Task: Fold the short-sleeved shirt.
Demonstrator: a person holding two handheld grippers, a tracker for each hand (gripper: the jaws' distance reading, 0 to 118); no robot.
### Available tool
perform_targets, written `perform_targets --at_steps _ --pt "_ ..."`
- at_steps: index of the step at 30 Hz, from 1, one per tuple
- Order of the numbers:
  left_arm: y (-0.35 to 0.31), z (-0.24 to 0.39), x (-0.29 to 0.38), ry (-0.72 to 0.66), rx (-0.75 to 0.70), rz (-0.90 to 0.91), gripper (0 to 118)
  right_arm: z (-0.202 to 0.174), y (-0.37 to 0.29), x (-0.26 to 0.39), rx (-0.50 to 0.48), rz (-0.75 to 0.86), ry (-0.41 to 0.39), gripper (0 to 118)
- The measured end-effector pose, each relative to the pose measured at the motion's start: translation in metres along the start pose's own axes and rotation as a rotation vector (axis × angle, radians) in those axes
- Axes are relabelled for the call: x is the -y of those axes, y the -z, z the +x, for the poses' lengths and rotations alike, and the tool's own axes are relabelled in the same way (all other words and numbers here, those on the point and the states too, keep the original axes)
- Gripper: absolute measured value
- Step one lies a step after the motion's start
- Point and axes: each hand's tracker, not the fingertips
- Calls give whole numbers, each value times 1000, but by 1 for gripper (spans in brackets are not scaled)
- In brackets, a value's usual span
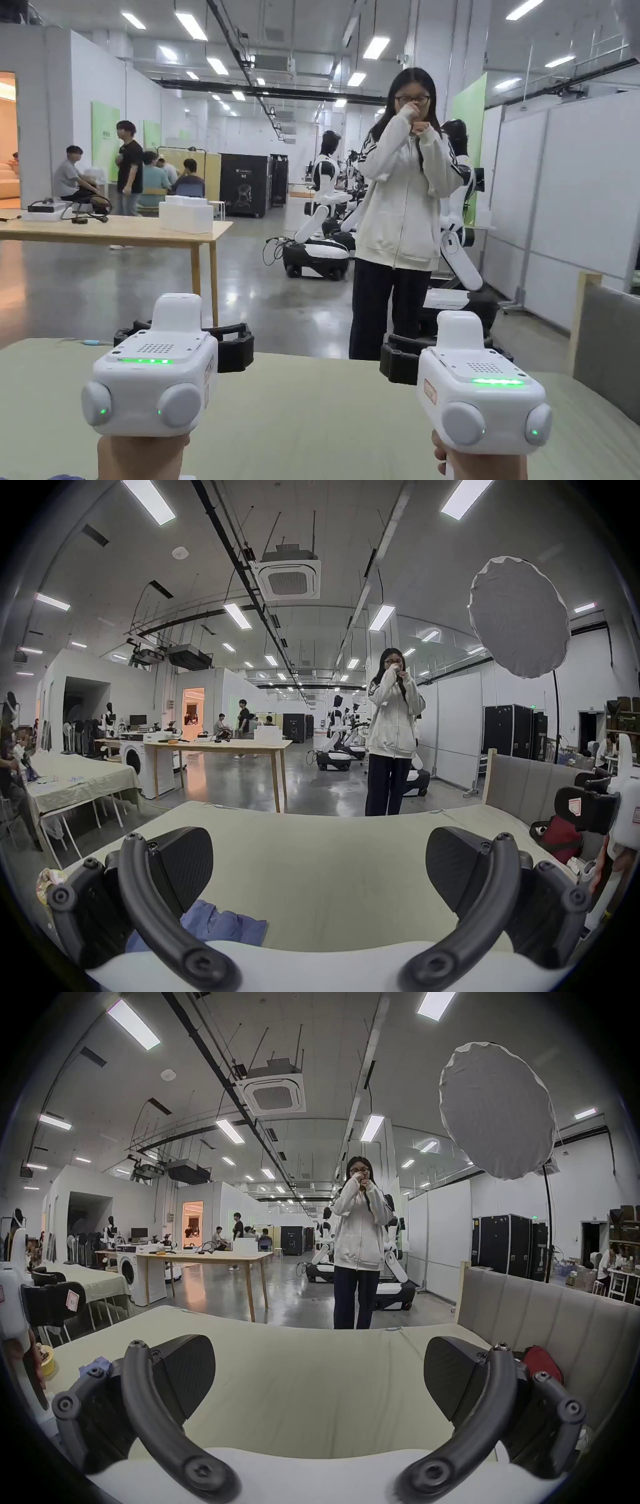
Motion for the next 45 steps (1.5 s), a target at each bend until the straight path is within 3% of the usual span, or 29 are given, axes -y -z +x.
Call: perform_targets --at_steps 12,14,15,17,18,20,21,22,23,25,27,28,29,31,34,36,37,38,40,41,42,44,45 --pt "1 -3 7 -46 10 -30 118 7 0 4 -2 -8 65 118" --pt "2 -1 5 11 17 -38 118 7 2 2 -15 -22 42 118" --pt "2 3 4 104 19 -37 118 4 3 0 -10 -34 -23 118" --pt "1 12 3 330 2 -21 118 -5 5 -3 -9 -22 -207 118" --pt "1 18 4 479 4 -18 118 -11 9 -3 -14 -27 -347 118" --pt "1 31 13 776 3 -29 118 -25 11 2 -22 -7 -654 118" --pt "1 38 20 941 9 -28 118 -33 13 8 -32 -3 -836 118" --pt "1 45 30 1105 3 -25 118 -44 7 17 -43 -4 -1068 118" --pt "1 49 37 1251 7 -26 118 -49 5 26 -47 7 -1210 118" --pt "3 56 62 1578 1 -22 118 -60 0 57 -68 32 -1602 118" --pt "6 58 87 1846 -24 -20 118 -60 -8 84 -84 38 -1904 118" --pt "8 54 96 1912 0 -29 118 -59 -7 95 -76 34 -1998 118" --pt "9 52 101 1917 1 -24 118 -58 -6 96 -61 -3 -1988 118" --pt "8 51 93 1796 -16 3 118 -52 -2 88 -51 -44 -1806 118" --pt "5 44 55 1286 -14 12 118 -44 3 54 0 -8 -1413 118" --pt "2 36 19 805 25 -20 118 -36 2 24 0 -15 -984 118" --pt "1 30 11 649 63 -23 118 -31 1 16 -1 -19 -825 118" --pt "1 22 3 450 96 -14 118 -23 -8 5 -10 -19 -595 118" --pt "-4 10 -1 161 82 11 118 -5 -12 0 -66 -34 -235 118" --pt "-5 4 3 37 81 22 118 4 -14 4 -77 -38 -97 118" --pt "-8 0 10 -37 63 29 118 14 -5 12 -72 -40 25 118" --pt "-11 0 20 -43 84 16 118 20 -7 21 -38 -27 98 118" --pt "-12 3 24 -6 80 15 118 23 -8 24 -16 -20 85 118"
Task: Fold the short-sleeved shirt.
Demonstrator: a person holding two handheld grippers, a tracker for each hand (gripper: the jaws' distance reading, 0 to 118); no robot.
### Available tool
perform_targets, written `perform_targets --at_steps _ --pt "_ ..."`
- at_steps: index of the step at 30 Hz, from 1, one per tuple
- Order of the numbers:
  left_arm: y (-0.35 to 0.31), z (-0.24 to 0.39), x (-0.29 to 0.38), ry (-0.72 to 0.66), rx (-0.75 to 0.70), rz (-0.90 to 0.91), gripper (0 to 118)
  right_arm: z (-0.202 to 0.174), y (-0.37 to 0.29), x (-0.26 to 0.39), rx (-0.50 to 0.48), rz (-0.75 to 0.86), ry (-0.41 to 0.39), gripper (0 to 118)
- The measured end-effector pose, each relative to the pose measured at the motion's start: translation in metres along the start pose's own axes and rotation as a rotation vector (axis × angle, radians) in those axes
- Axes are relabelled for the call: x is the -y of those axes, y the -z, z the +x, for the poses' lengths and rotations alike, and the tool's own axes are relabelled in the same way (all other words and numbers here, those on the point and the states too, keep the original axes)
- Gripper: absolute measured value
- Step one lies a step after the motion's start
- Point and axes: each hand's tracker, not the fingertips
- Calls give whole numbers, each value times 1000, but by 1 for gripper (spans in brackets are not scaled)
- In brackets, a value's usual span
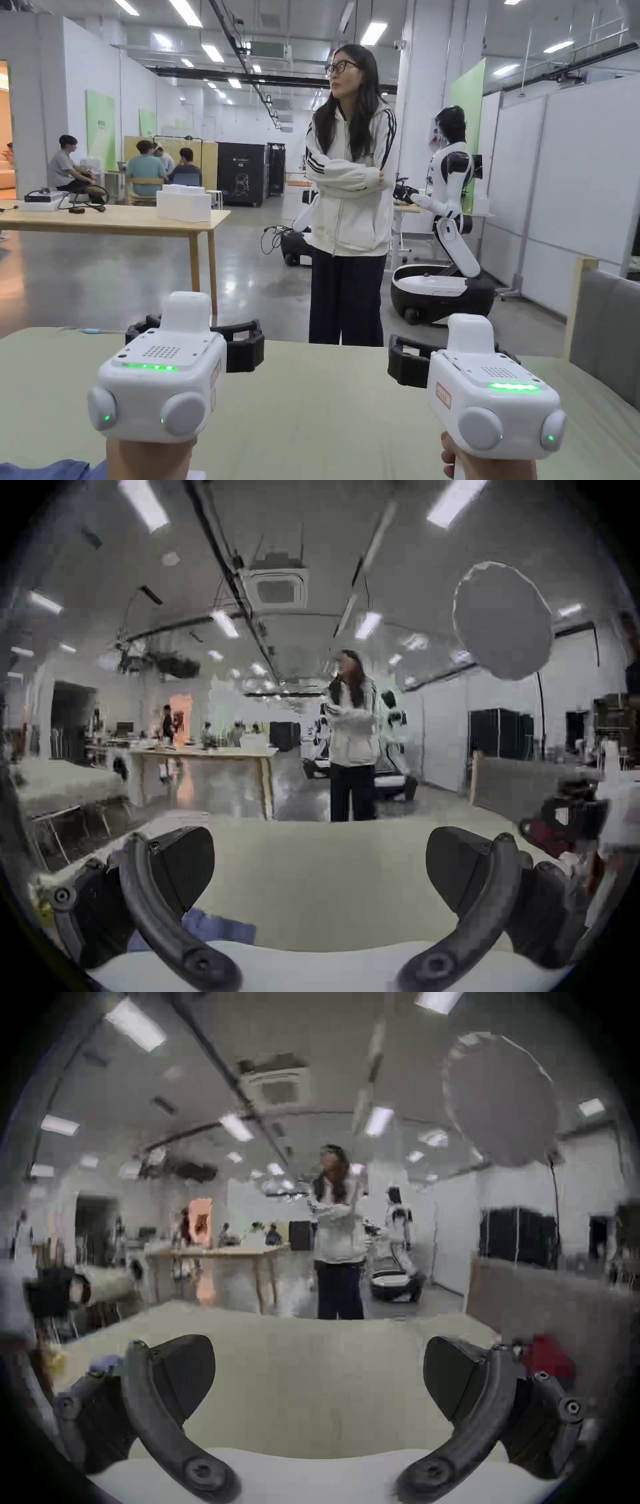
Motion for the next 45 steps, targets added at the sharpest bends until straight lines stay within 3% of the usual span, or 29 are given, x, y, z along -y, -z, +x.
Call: perform_targets --at_steps 5,10,19,20,21,22,25,32,38,41,44,45 --pt "0 6 2 22 -5 -16 118 -7 -1 -2 9 10 -11 118" --pt "1 6 -3 -11 26 -38 118 -14 -4 0 15 14 -88 118" --pt "-3 7 3 18 16 -44 116 -18 -9 4 -29 9 -107 117" --pt "-6 6 4 21 23 -13 101 -19 -11 4 -35 14 -108 104" --pt "-6 8 4 34 -2 -5 34 -21 -11 4 -15 12 -117 53" --pt "-6 12 6 57 -99 -10 0 -23 -10 4 58 5 -142 9" --pt "-9 5 20 -23 -12 17 0 -15 -16 5 33 34 -93 4" --pt "-17 -21 16 -5 -81 20 0 -35 -13 13 -9 31 -116 4" --pt "-52 -102 38 26 -265 -41 0 -132 -7 35 -236 9 -141 4" --pt "-68 -156 51 7 -423 -124 0 -188 -12 55 -363 -18 -133 4" --pt "-63 -210 66 -61 -487 -349 0 -232 -19 78 -472 -60 -168 4" --pt "-50 -226 75 -107 -454 -533 0 -243 -20 85 -502 -70 -178 4"
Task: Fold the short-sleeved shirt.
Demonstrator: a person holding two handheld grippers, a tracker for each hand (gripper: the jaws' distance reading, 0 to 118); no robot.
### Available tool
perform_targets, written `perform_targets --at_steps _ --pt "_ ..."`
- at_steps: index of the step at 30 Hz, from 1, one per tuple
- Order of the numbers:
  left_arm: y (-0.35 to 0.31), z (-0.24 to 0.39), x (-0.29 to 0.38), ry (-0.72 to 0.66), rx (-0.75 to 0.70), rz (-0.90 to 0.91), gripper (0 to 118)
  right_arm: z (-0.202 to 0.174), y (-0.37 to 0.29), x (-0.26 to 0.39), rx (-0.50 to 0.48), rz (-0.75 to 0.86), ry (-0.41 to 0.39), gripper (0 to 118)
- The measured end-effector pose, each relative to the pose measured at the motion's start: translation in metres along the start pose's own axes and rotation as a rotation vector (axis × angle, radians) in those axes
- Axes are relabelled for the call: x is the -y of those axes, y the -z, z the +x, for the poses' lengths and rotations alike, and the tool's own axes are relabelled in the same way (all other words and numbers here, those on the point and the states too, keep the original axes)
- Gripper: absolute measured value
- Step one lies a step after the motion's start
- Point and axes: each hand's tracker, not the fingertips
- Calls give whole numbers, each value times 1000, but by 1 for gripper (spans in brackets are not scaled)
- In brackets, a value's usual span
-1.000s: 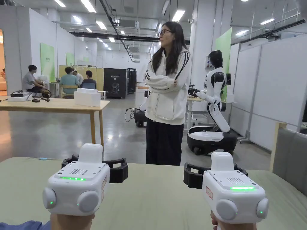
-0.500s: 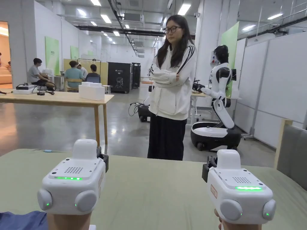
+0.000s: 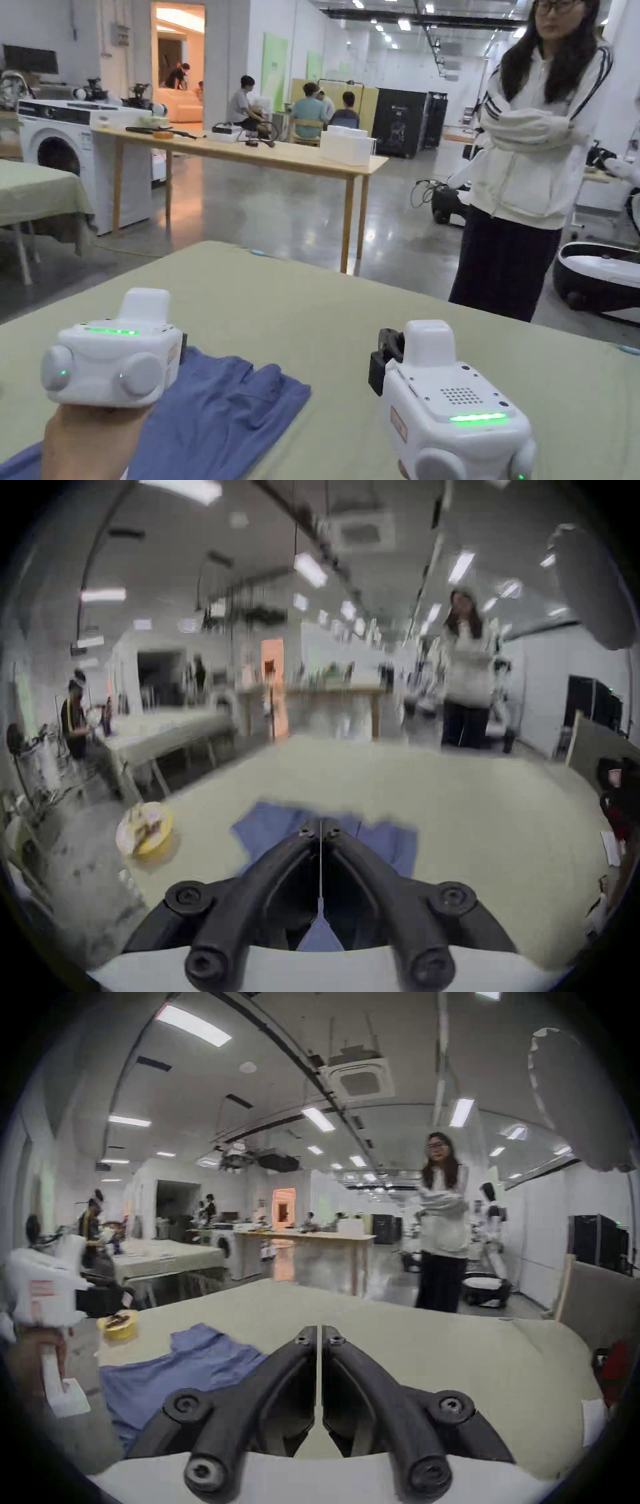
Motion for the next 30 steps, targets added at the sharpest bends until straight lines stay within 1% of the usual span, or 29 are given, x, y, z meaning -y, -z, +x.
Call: perform_targets --at_steps 2,3,6,7,8,9,10,11,12,13,14,16,19,20,21,22,23,24,25,26,27,28,29,30 --pt "43 -14 3 -6 141 -338 0 -18 7 11 -37 -13 -19 4" --pt "57 -17 10 -20 176 -404 0 -23 10 15 -41 -18 -25 4" --pt "101 -10 25 8 170 -356 0 -29 20 26 -67 -43 -29 4" --pt "118 -5 27 8 172 -357 4 -29 24 30 -69 -54 -31 4" --pt "132 1 29 2 172 -362 24 -27 27 33 -71 -63 -33 4" --pt "149 9 32 1 179 -399 86 -25 30 36 -69 -74 -41 4" --pt "155 20 38 16 194 -443 118 -23 33 39 -62 -87 -52 4" --pt "164 27 38 27 236 -363 115 -19 35 42 -50 -93 -59 4" --pt "174 35 42 33 198 -414 113 -15 37 44 -44 -98 -62 4" --pt "187 44 46 33 198 -445 114 -10 39 47 -27 -109 -63 4" --pt "177 51 47 38 211 -464 114 -5 42 49 -16 -122 -60 4" --pt "185 66 56 62 211 -532 114 4 46 54 11 -148 -57 4" --pt "211 76 75 99 159 -571 111 15 50 61 44 -175 -50 4" --pt "203 76 76 117 170 -531 108 18 50 64 50 -182 -48 4" --pt "193 77 76 98 187 -608 85 20 50 65 57 -187 -47 4" --pt "180 59 67 96 166 -562 53 24 47 66 71 -187 -37 4" --pt "172 53 63 95 162 -506 53 27 45 66 79 -188 -24 4" --pt "168 50 61 77 160 -490 39 30 42 65 86 -192 -6 4" --pt "164 47 61 76 190 -487 11 34 39 65 91 -193 15 4" --pt "218 50 63 66 191 -527 5 37 35 65 96 -192 19 4" --pt "225 53 60 83 189 -514 5 40 30 64 107 -187 26 4" --pt "227 59 53 111 183 -471 5 45 22 63 121 -182 38 4" --pt "233 64 36 128 196 -285 5 51 16 62 127 -181 48 4" --pt "194 73 51 105 266 -283 5 56 10 61 138 -177 58 4"
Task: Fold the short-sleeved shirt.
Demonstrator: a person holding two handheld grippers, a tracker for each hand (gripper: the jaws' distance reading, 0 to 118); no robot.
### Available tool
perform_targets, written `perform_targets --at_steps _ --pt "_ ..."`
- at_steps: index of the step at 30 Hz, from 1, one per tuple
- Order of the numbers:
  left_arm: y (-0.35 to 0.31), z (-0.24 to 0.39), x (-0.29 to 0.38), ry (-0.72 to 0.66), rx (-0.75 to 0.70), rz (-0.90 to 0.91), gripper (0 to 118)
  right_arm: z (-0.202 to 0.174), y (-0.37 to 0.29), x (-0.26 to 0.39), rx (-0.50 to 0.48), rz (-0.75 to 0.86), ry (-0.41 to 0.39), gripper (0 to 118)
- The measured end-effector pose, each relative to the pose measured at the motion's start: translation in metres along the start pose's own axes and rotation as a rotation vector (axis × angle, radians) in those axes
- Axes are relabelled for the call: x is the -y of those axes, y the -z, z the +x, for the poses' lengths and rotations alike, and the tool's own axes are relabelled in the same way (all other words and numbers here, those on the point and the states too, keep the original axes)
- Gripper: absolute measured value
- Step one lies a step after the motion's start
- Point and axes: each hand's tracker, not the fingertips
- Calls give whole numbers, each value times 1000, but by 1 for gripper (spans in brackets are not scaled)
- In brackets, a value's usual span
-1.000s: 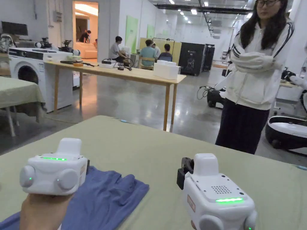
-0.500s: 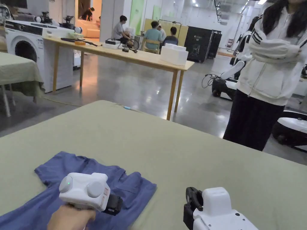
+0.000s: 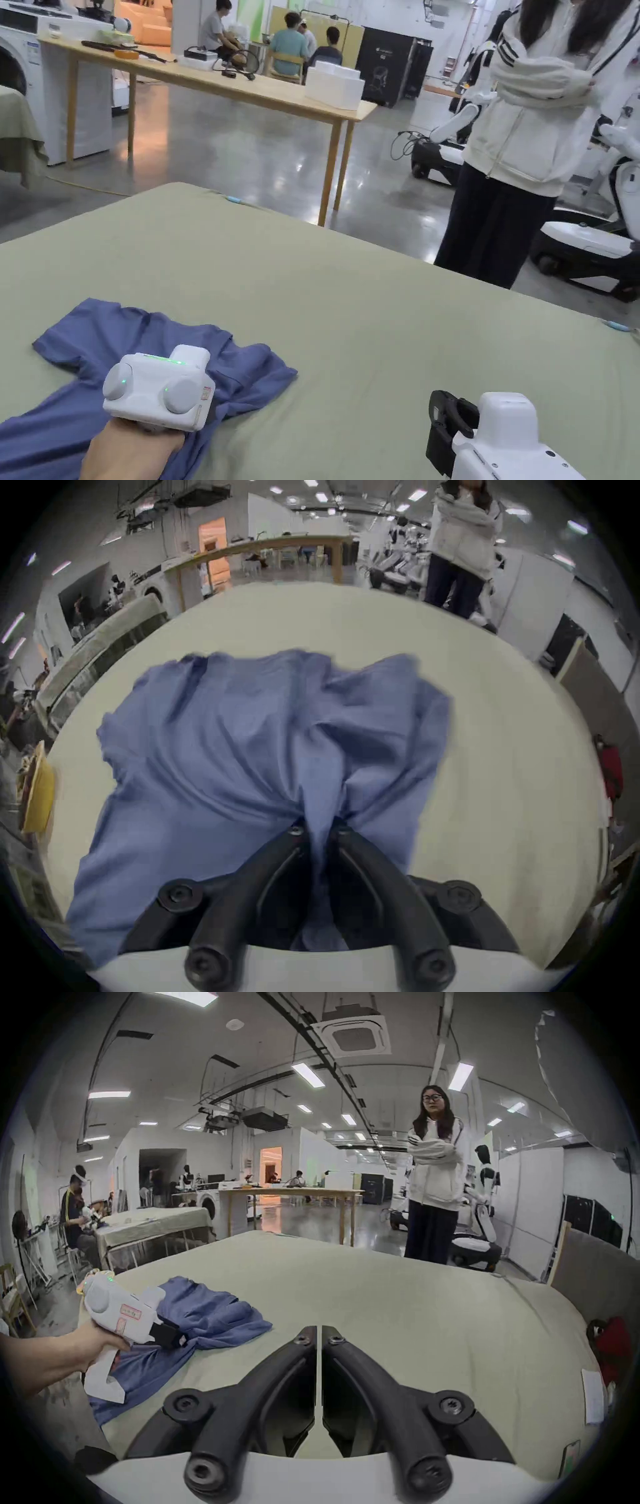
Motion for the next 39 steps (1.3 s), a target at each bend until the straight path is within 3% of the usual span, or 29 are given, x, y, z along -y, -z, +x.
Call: perform_targets --at_steps 6,7,12,18,24,29,30,31,33,39 --pt "-28 142 -6 144 181 128 5 56 -59 -2 122 32 21 4" --pt "-31 168 -1 132 221 41 5 66 -70 -2 143 35 20 4" --pt "-71 333 31 265 458 40 5 133 -134 5 294 48 34 4" --pt "-114 491 101 433 621 -18 5 203 -201 27 427 42 63 4" --pt "-95 544 154 531 488 -104 5 252 -230 54 491 9 112 4" --pt "-98 535 154 512 507 -123 6 262 -227 65 475 5 142 4" --pt "-105 528 153 499 529 -112 12 261 -225 65 468 5 142 4" --pt "-113 522 152 494 542 -108 31 259 -223 65 463 6 140 4" --pt "-122 503 136 487 558 -78 111 254 -219 65 442 9 143 4" --pt "-166 381 106 450 477 120 109 228 -196 65 378 -5 147 4"
